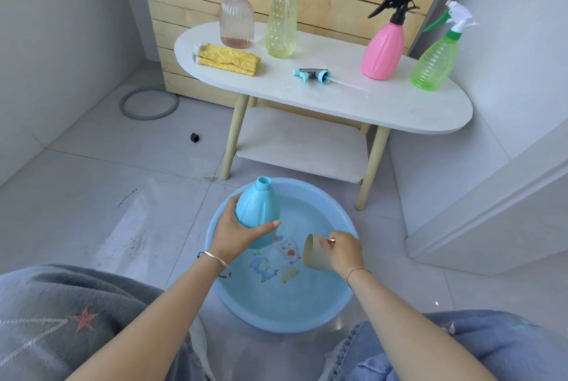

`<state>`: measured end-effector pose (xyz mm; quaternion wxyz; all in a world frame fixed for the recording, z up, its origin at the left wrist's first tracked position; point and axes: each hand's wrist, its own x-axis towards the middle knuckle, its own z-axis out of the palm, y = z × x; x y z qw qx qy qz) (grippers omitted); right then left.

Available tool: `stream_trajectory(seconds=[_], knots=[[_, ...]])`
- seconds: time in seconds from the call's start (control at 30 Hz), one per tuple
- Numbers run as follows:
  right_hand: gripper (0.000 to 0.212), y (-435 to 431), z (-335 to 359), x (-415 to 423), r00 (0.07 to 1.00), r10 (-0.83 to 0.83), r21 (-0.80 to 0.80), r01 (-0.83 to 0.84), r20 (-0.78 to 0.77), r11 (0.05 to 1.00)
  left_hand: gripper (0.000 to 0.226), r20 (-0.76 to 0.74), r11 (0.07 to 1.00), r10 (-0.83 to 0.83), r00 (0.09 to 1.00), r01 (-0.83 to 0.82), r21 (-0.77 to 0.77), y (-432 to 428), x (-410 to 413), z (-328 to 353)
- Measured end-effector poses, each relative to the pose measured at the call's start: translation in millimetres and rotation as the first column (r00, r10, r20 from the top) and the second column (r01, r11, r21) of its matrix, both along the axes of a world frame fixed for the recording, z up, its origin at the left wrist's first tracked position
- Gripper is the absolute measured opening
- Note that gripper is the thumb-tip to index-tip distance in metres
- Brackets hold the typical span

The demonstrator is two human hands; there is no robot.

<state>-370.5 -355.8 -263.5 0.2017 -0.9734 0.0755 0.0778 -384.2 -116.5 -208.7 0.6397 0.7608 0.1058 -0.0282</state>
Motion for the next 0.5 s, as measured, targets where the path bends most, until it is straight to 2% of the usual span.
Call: stream_trajectory(seconds=[0.13,0.23,0.33,0.43,0.5], knots=[[0.043,4,-19,-11,0.984,0.166,-0.165,-0.175,-0.071,0.971,0.075,-0.008,1.0,0.009,1.0,-0.009,0.024,3,2,-4],[0.029,7,-29,-15,0.966,0.222,-0.184,-0.245,-0.134,0.952,0.08,-0.02,0.999,0.025,0.999,-0.025,0.032,5,3,-8],[0.018,16,-37,-16,0.943,0.265,-0.155,-0.298,-0.202,0.942,0.084,-0.02,0.998,0.031,0.999,-0.03,0.052,7,5,-9],[0.023,26,-44,-21,0.937,0.241,-0.059,-0.263,-0.254,0.963,0.082,-0.012,0.998,0.027,1.0,-0.026,0.061,6,5,-8],[0.032,31,-45,-25,0.952,0.181,0.057,-0.172,-0.249,0.983,0.082,-0.01,0.998,0.023,1.0,-0.023,0.057,5,5,-7]])
